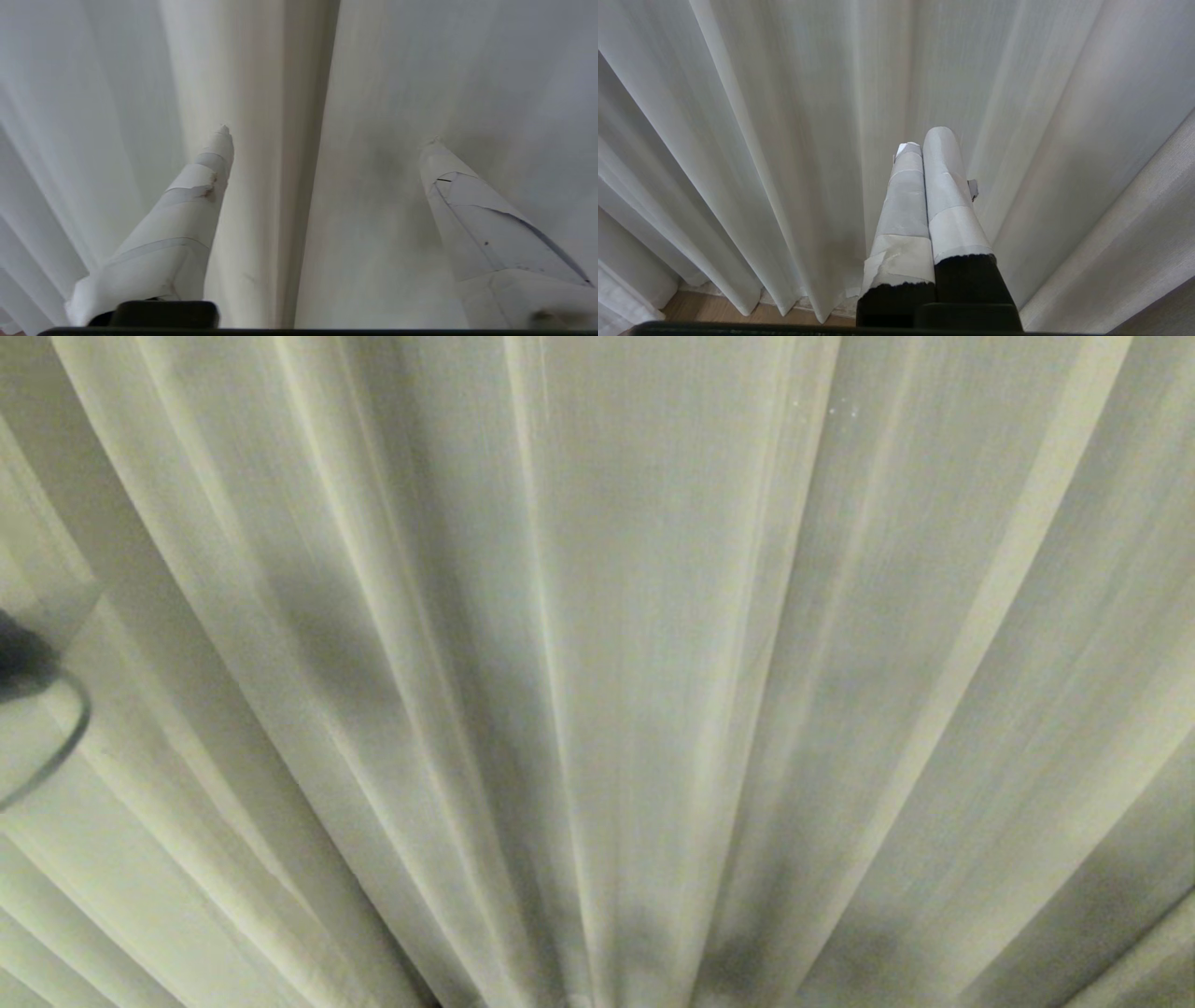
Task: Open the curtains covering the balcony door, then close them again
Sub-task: Close the inner curtains on both sides
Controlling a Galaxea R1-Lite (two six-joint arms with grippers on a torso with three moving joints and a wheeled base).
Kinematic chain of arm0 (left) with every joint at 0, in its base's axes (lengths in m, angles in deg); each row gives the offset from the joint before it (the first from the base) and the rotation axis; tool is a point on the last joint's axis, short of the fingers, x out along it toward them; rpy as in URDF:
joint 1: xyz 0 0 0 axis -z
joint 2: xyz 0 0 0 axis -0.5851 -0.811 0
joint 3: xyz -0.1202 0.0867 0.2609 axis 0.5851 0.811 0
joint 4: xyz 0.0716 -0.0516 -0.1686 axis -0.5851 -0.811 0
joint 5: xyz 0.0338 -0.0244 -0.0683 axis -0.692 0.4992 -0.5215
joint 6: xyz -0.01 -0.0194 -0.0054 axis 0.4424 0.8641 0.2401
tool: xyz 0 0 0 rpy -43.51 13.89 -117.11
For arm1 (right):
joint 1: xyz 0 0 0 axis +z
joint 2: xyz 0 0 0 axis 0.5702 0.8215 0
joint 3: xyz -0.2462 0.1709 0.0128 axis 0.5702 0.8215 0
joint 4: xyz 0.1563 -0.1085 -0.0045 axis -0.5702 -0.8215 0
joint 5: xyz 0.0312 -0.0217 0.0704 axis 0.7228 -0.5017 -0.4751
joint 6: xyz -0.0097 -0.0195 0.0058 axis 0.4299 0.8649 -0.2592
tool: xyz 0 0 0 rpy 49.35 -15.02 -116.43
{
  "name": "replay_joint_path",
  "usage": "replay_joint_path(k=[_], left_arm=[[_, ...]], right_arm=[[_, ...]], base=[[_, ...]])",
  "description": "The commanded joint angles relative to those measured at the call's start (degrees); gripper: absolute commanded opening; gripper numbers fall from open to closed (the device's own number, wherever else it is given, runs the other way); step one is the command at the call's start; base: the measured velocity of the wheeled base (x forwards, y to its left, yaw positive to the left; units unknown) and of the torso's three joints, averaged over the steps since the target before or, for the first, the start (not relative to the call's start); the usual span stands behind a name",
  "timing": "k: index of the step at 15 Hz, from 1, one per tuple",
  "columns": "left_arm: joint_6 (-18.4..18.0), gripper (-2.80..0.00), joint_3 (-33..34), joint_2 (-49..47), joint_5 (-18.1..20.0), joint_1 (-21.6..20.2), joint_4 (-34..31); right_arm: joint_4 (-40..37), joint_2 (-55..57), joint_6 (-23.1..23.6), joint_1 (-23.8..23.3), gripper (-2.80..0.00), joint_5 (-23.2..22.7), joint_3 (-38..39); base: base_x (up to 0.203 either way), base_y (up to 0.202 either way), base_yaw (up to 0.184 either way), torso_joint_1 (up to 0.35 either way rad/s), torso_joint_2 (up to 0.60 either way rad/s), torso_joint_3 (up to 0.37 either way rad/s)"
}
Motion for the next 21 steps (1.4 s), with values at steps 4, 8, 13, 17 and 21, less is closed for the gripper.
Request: replay_joint_path(k=[4, 8, 13, 17, 21], left_arm=[[0.05, 0.0, 8.1, 9.89, 0.0, -0.07, 0.14], [-0.04, -2.8, 10.42, 11.97, 0.16, 0.02, 0.14], [-0.05, -2.8, 12.51, 13.46, 0.24, 0.12, -0.65], [-0.2, -2.8, 15.37, 14.46, 0.91, 0.25, -0.65], [-0.39, -2.8, 18.69, 14.69, 9.49, 1.94, -0.65]], right_arm=[[-0.02, 0.0, 0.03, 0.01, -2.8, -0.03, 0.01], [-0.02, 0.0, 0.03, 0.01, -2.8, -0.03, 0.01], [-0.02, 0.08, 0.03, 0.01, -2.8, -0.03, 0.01], [-0.02, 0.02, 0.03, 0.01, -2.8, -0.03, 0.01], [-0.02, 0.0, 0.03, 0.01, -2.8, -0.03, 0.01]], base=[[0.0, 0.0, 0.0, 0.0, 0.0, 0.0], [0.0, 0.0, 0.0, 0.0, 0.0, 0.0], [0.0, 0.0, 0.0, 0.0, 0.0, 0.0], [0.0, 0.0, 0.0, 0.0, 0.0, 0.0], [0.0, 0.0, 0.0, 0.0, 0.0, 0.0]])
